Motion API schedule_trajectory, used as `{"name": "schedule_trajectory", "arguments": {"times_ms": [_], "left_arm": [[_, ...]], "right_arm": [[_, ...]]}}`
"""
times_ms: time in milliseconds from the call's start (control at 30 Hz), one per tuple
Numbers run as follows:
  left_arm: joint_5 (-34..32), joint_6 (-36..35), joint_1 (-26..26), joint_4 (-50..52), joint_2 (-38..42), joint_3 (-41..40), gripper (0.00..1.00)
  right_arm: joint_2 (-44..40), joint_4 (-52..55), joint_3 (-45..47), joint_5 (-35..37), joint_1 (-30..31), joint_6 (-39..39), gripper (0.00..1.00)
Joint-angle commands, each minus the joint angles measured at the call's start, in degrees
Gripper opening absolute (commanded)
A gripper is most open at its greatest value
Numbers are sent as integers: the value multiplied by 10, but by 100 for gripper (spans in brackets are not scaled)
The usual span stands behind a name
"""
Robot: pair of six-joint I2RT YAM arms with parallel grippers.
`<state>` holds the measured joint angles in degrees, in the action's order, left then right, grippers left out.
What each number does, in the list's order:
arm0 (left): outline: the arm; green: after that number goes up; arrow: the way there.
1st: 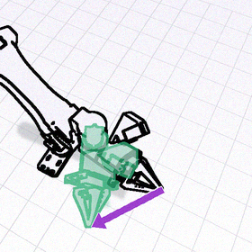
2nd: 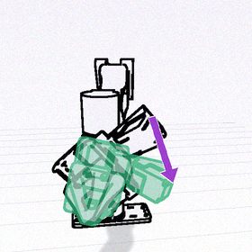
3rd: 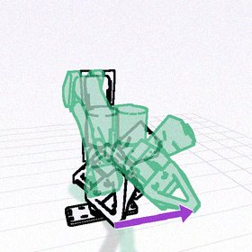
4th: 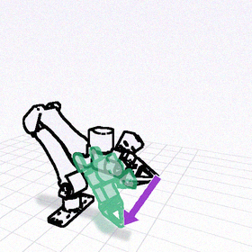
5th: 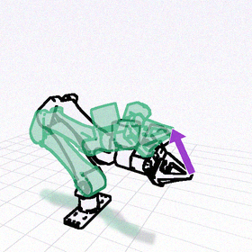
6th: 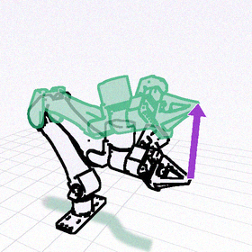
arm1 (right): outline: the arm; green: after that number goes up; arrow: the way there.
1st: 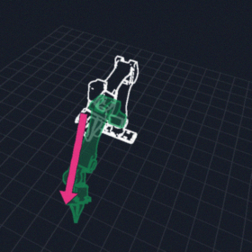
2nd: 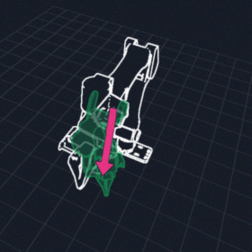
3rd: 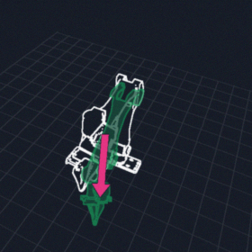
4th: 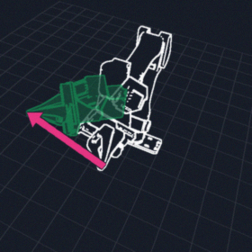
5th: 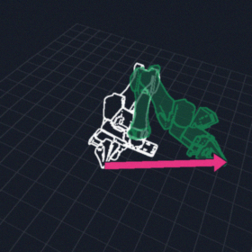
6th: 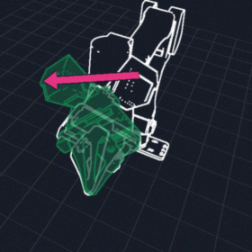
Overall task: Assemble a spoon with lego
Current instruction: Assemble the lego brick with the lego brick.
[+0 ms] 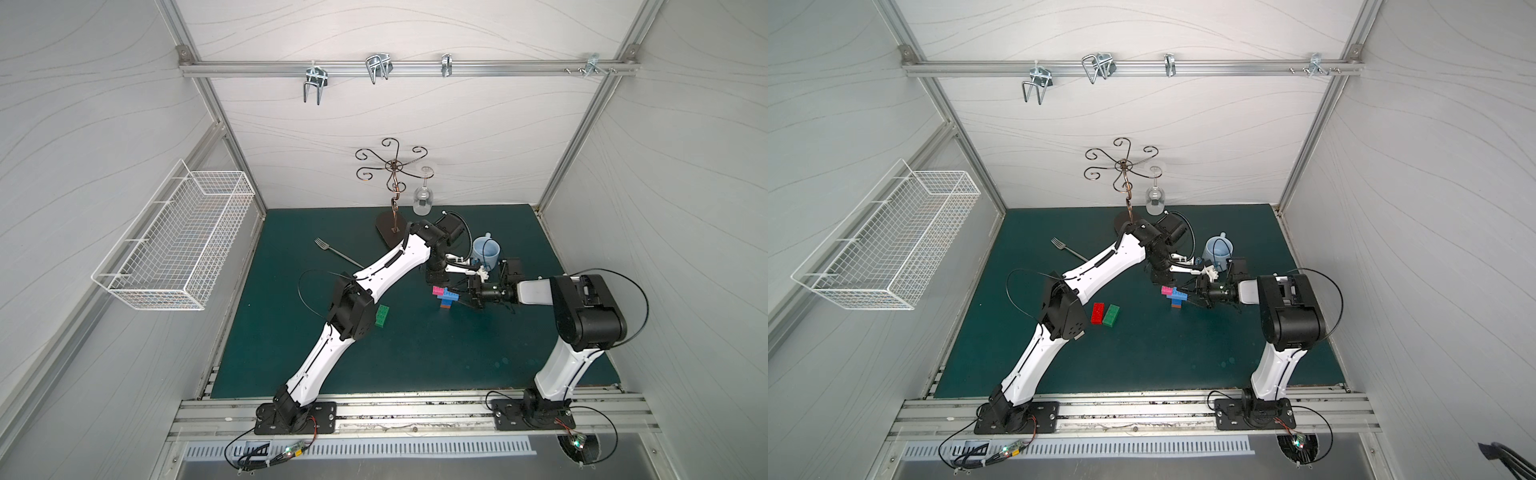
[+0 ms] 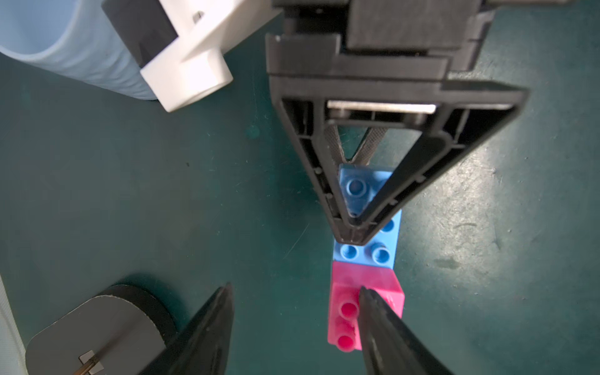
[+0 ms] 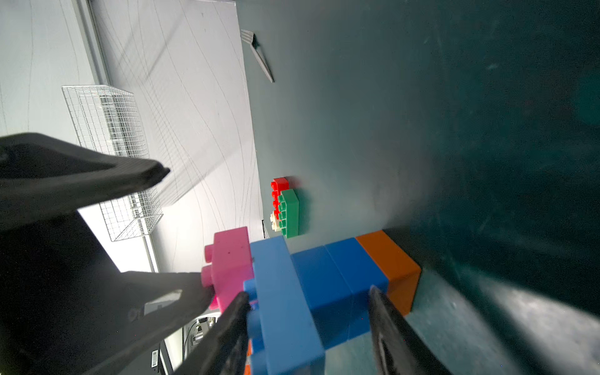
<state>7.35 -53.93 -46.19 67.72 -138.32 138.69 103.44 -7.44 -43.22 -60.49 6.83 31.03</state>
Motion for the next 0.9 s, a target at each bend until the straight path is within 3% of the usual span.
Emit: {"name": "schedule_trajectory", "arguments": {"times_ms": [0, 267, 400, 567, 700, 767, 867], "left_arm": [[5, -5, -10, 8, -28, 4, 67], [-1, 10, -10, -37, 15, -7, 71], [11, 31, -7, -92, 61, -52, 83], [71, 71, 10, -203, 153, -153, 89], [62, 76, 15, -215, 181, -173, 91], [62, 83, 19, -215, 191, -180, 100], [74, 115, 29, -242, 222, -215, 100]], "right_arm": [[26, 39, 9, 60, 2, -9, 59], [20, 41, 11, 61, 1, -10, 59], [16, 24, 18, 54, -4, -6, 60], [-1, 20, 26, 53, -6, -7, 60], [-8, 17, 30, 52, -8, -6, 60], [-11, 9, 34, 48, -9, -3, 61], [-15, 4, 35, 44, -10, -2, 63]]}}
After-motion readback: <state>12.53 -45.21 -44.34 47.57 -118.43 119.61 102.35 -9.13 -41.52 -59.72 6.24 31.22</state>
